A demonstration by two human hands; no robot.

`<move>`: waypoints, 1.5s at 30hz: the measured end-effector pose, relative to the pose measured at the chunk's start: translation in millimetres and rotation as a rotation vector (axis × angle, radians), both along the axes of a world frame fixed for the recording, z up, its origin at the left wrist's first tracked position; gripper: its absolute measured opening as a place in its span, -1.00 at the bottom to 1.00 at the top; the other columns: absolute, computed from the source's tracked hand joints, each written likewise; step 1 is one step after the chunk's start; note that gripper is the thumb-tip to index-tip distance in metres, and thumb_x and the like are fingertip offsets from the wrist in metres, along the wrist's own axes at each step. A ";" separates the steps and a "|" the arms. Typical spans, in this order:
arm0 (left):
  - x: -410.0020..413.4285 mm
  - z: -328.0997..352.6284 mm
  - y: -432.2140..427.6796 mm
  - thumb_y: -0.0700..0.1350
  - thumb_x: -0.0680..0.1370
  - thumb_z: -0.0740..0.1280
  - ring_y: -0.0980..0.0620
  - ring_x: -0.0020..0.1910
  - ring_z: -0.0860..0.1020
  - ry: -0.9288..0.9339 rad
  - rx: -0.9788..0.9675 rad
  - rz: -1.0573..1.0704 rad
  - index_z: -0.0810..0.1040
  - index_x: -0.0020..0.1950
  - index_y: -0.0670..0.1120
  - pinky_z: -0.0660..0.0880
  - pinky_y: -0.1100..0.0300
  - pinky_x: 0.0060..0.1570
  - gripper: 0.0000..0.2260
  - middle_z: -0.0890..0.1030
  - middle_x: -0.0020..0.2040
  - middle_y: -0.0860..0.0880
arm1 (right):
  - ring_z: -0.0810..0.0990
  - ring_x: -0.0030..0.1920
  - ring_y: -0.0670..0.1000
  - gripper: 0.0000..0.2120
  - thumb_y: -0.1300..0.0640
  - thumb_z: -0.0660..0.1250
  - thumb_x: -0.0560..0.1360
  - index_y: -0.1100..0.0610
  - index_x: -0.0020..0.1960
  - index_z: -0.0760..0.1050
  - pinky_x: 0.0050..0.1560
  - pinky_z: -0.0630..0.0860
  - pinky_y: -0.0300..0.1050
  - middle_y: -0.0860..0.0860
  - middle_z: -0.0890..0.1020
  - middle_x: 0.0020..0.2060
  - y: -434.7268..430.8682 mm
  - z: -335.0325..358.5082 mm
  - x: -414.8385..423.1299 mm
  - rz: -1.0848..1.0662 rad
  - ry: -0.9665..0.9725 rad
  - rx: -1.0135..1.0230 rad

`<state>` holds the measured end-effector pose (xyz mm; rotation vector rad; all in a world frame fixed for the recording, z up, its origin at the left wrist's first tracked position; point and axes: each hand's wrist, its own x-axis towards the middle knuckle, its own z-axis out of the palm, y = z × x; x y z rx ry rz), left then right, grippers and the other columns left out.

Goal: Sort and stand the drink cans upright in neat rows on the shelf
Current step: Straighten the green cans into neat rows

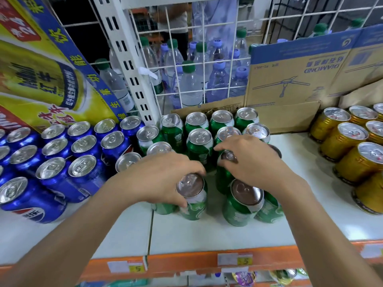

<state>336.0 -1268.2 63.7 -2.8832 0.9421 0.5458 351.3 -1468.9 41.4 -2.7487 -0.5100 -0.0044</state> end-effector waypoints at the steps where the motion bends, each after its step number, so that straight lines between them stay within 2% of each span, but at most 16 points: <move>1: 2.5 -3.0 0.6 0.27 0.33 0.45 0.12 0.17 0.42 -0.043 -0.027 0.021 0.31 0.29 0.27 0.42 0.15 0.02 -0.42 0.48 0.16 0.18 | 0.43 0.23 0.08 -0.68 0.05 0.34 0.50 0.00 0.25 0.52 0.12 0.44 -0.06 0.02 0.56 0.17 0.4 -1.2 -0.1 -0.006 0.008 -0.006; 4: 8.4 -9.1 -3.5 0.38 0.28 0.40 0.04 0.13 0.49 -0.134 -0.091 0.131 0.38 0.26 0.23 0.44 0.12 -0.01 -0.39 0.57 0.11 0.12 | 0.40 0.22 0.09 -0.67 0.06 0.33 0.50 0.03 0.26 0.51 0.12 0.32 -0.15 0.00 0.55 0.19 -1.3 -3.9 0.2 0.005 0.017 -0.031; 6: 11.2 -14.7 -9.6 0.40 0.28 0.38 -0.01 0.13 0.51 -0.199 -0.104 0.197 0.40 0.27 0.21 0.45 0.11 -0.02 -0.38 0.59 0.12 0.09 | 0.41 0.22 0.08 -0.66 0.07 0.34 0.49 0.03 0.26 0.51 0.14 0.32 -0.15 -0.01 0.56 0.19 -2.7 -4.1 0.5 0.006 0.023 -0.030; 9: 16.8 -20.7 -17.6 0.41 0.27 0.37 -0.09 0.10 0.53 -0.256 -0.130 0.278 0.43 0.25 0.22 0.47 0.07 -0.02 -0.40 0.61 0.08 0.02 | 0.41 0.23 0.09 -0.63 0.09 0.35 0.47 0.03 0.28 0.50 0.21 0.38 -0.03 -0.02 0.53 0.22 -3.8 -2.5 -0.8 0.019 0.052 -0.048; 12: 23.0 -23.8 -22.5 0.41 0.27 0.37 -0.12 0.08 0.54 -0.252 -0.149 0.314 0.45 0.23 0.24 0.49 0.05 -0.04 -0.42 0.61 0.07 -0.01 | 0.41 0.20 0.10 -0.65 0.14 0.34 0.45 0.09 0.23 0.51 0.17 0.42 0.05 0.01 0.52 0.19 -5.1 -0.2 -3.1 0.037 0.074 -0.088; 18: 27.0 -25.0 -23.9 0.35 0.32 0.39 -0.13 0.03 0.54 -0.263 -0.190 0.264 0.49 0.20 0.21 0.50 0.01 -0.05 -0.50 0.62 0.02 -0.01 | 0.42 0.25 0.08 -0.54 0.23 0.31 0.44 0.03 0.33 0.45 0.21 0.39 -0.07 -0.03 0.51 0.24 -5.5 -2.6 -2.9 0.023 0.068 -0.042; 27: 26.9 -25.7 -20.6 0.24 0.39 0.39 -0.15 0.03 0.51 -0.228 -0.195 0.219 0.49 0.15 0.17 0.49 -0.03 -0.01 -0.62 0.59 -0.01 -0.02 | 0.45 0.23 0.07 -0.56 0.25 0.32 0.45 0.00 0.30 0.48 0.14 0.41 -0.11 -0.03 0.54 0.24 -3.0 -2.1 -5.6 -0.013 0.062 0.001; 30: 23.3 -26.8 -20.5 0.22 0.40 0.39 -0.14 0.04 0.51 -0.232 -0.219 0.228 0.49 0.18 0.16 0.48 0.00 -0.02 -0.61 0.59 -0.01 0.00 | 0.44 0.24 0.07 -0.55 0.26 0.32 0.44 0.00 0.30 0.49 0.14 0.40 -0.11 -0.03 0.53 0.25 -2.4 -2.6 -7.3 -0.028 0.060 0.017; 33: 18.3 -26.6 -19.0 0.18 0.43 0.39 -0.09 0.10 0.49 -0.236 -0.259 0.238 0.45 0.30 0.17 0.44 0.06 -0.02 -0.55 0.59 0.07 0.02 | 0.44 0.24 0.10 -0.55 0.27 0.31 0.43 0.03 0.30 0.49 0.19 0.40 -0.09 0.01 0.54 0.24 -0.7 -4.2 -9.3 -0.032 0.044 0.041; 36: 4.3 -19.1 -13.5 0.22 0.45 0.37 -0.02 0.14 0.49 -0.260 -0.340 0.248 0.38 0.39 0.14 0.45 0.08 0.07 -0.46 0.55 0.17 0.00 | 0.43 0.28 0.09 -0.55 0.25 0.33 0.45 0.05 0.33 0.46 0.21 0.33 -0.14 0.02 0.51 0.28 -0.1 -5.8 -16.2 -0.036 0.020 0.061; 38: -8.2 -6.5 -1.3 0.26 0.44 0.33 0.04 0.10 0.51 -0.314 -0.403 0.300 0.42 0.36 0.14 0.46 0.10 0.07 -0.48 0.53 0.16 0.05 | 0.40 0.31 0.09 -0.55 0.22 0.35 0.46 0.07 0.34 0.45 0.27 0.28 -0.15 0.00 0.47 0.32 -2.8 -8.2 -27.0 -0.049 -0.046 0.114; 40: -21.0 3.4 16.5 0.30 0.41 0.31 0.03 0.09 0.52 -0.317 -0.320 0.386 0.44 0.31 0.18 0.47 0.08 0.05 -0.50 0.52 0.14 0.08 | 0.43 0.27 0.13 -0.61 0.21 0.37 0.45 0.09 0.28 0.51 0.28 0.32 -0.09 0.01 0.52 0.26 -7.7 -12.8 -40.3 -0.063 -0.115 0.180; 43: -40.0 4.2 34.1 0.34 0.39 0.31 -0.06 0.12 0.49 -0.211 0.010 0.453 0.36 0.31 0.25 0.44 0.08 -0.03 -0.48 0.41 0.14 0.05 | 0.48 0.18 0.17 -0.67 0.17 0.39 0.45 0.10 0.21 0.56 0.20 0.38 -0.03 0.03 0.59 0.15 -11.0 -22.1 -56.7 -0.068 -0.120 0.173; 45: -46.8 -3.3 35.0 0.31 0.39 0.35 -0.07 0.11 0.46 -0.157 0.030 0.482 0.30 0.36 0.24 0.42 0.09 -0.02 -0.43 0.34 0.16 0.02 | 0.50 0.14 0.21 -0.70 0.16 0.41 0.43 0.11 0.16 0.59 0.15 0.39 -0.02 0.06 0.61 0.09 -10.1 -30.6 -60.4 -0.053 -0.133 0.151</move>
